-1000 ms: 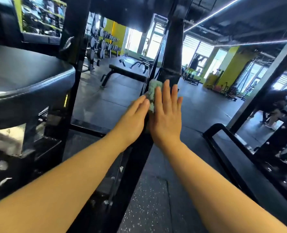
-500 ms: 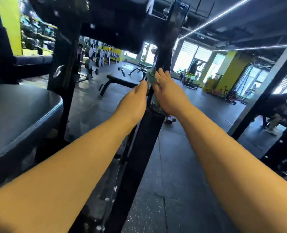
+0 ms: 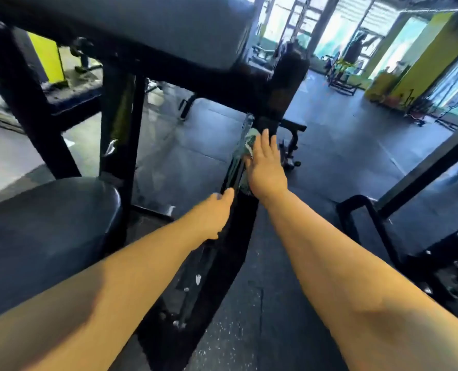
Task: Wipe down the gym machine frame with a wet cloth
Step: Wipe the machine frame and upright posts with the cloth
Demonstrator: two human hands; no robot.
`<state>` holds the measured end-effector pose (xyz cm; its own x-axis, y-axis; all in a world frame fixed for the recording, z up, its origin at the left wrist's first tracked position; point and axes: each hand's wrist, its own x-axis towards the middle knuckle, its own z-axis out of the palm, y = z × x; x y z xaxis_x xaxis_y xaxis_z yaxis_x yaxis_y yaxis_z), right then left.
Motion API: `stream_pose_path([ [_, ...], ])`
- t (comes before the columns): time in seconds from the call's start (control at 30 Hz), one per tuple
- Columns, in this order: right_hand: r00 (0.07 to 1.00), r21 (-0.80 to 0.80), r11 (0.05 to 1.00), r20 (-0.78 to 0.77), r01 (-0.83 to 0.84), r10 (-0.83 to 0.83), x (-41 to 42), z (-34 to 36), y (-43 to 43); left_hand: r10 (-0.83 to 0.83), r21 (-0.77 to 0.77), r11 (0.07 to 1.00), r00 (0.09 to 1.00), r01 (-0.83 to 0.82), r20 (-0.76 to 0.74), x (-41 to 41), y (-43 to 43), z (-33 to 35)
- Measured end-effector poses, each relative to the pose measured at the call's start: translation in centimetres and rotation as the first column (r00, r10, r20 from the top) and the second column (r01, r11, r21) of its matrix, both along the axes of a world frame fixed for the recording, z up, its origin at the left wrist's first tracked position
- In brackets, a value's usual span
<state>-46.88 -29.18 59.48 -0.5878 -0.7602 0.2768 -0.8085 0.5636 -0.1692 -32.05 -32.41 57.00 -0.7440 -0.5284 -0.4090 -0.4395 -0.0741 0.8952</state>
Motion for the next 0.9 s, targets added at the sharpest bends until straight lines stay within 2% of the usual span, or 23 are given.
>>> stream_pose_path([
  [0.13, 0.987, -0.075, 0.994, 0.139, 0.085, -0.074, 2.6, -1.0, 0.9, -0.053, 0.039, 0.998, 0.996, 0.050, 0.068, 0.4, -0.2, 2.8],
  [0.23, 0.982, -0.053, 0.995, 0.174, 0.088, -0.078, 5.1, -2.5, 2.8, -0.001, 0.119, 0.993, 0.994, -0.012, 0.110, 0.5, -0.3, 4.9],
  [0.4, 0.990, -0.072, 0.994, 0.123, 0.079, -0.069, 2.9, -1.5, 0.9, 0.011, 0.076, 0.997, 0.984, -0.025, 0.178, -1.4, -0.9, 6.3],
  [0.53, 0.995, -0.108, 0.991, 0.067, 0.081, -0.074, -1.3, 1.2, -2.2, 0.099, 0.048, 0.993, 0.989, -0.105, 0.112, -4.1, -2.2, 6.6],
  [0.67, 0.990, -0.163, 0.984, 0.106, -0.070, 0.088, -1.6, 0.7, -0.6, 0.208, 0.053, 0.976, 0.975, -0.213, 0.084, -6.5, -2.6, 7.6],
  [0.8, 0.949, -0.050, 0.949, 0.028, -0.312, 0.314, -2.3, -1.2, 2.8, 0.240, -0.001, 0.970, 0.959, -0.243, 0.148, -7.5, -2.2, 7.9],
  [0.9, 0.957, -0.081, 0.954, -0.005, -0.289, 0.290, -5.3, 0.3, 0.2, 0.244, 0.010, 0.968, 0.955, -0.249, 0.167, -8.1, -2.3, 8.1],
])
